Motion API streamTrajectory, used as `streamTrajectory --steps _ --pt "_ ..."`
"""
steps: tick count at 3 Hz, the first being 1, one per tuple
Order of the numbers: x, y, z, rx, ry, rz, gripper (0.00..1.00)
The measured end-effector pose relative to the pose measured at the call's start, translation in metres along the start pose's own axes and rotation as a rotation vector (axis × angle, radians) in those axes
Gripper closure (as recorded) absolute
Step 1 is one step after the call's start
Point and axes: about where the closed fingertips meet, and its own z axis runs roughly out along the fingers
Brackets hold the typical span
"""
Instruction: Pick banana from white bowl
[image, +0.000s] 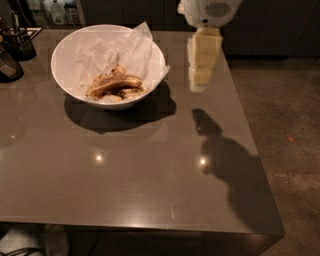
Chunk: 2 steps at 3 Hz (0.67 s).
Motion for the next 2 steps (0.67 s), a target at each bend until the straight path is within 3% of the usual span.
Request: streamTrajectory --steps 1,2 --pt "-0.041 -0.042 0.013 0.002 -0.014 -0.079 0.0" --pt "-0.055 -0.049 0.008 0.034 -0.044 -0.086 0.0"
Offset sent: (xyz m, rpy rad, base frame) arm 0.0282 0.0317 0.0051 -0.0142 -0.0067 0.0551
